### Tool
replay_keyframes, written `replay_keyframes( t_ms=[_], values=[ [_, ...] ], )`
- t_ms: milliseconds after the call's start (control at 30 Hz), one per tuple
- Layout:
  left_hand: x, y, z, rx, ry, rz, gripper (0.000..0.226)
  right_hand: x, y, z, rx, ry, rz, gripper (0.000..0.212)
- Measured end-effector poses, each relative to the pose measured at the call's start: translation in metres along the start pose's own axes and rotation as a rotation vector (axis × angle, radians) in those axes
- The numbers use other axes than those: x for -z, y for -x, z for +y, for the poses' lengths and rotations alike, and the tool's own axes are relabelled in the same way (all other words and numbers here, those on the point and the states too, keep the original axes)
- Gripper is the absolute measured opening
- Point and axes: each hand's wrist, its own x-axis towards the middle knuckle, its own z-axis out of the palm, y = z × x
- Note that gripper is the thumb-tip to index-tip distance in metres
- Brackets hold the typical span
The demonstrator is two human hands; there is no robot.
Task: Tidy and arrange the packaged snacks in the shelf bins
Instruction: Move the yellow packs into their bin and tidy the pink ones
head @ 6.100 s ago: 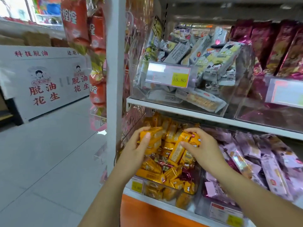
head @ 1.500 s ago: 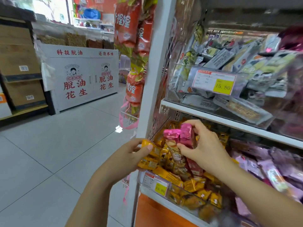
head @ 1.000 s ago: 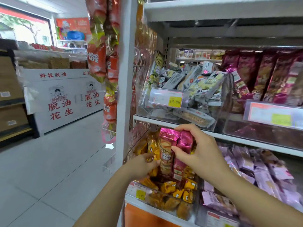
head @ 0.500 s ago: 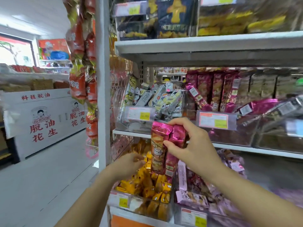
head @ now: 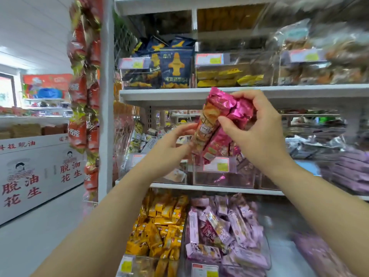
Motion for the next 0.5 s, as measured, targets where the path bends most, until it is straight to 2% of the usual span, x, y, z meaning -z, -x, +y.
replay_keyframes(
  t_ms=[100,200,333,500],
  values=[
    [-0.009,-0.015,0.014,-0.09,-0.007,0.043,0.034,0.009,-0.01,0.009,0.104,0.067,0.045,0.037],
    [-0.017,-0.025,0.013,-0.113,-0.044,0.042,0.042,0.007,-0.013,0.032,0.12,0.177,-0.003,0.037],
    [-0.027,-0.032,-0.005,-0.04,-0.037,-0.012,0.052,-0.005,-0.004,0.07,-0.008,0.279,-0.143,0.042],
    [-0.033,-0.036,-0.029,0.048,-0.039,-0.069,0.05,-0.01,0.012,0.1,-0.24,0.334,-0.281,0.057]
  ],
)
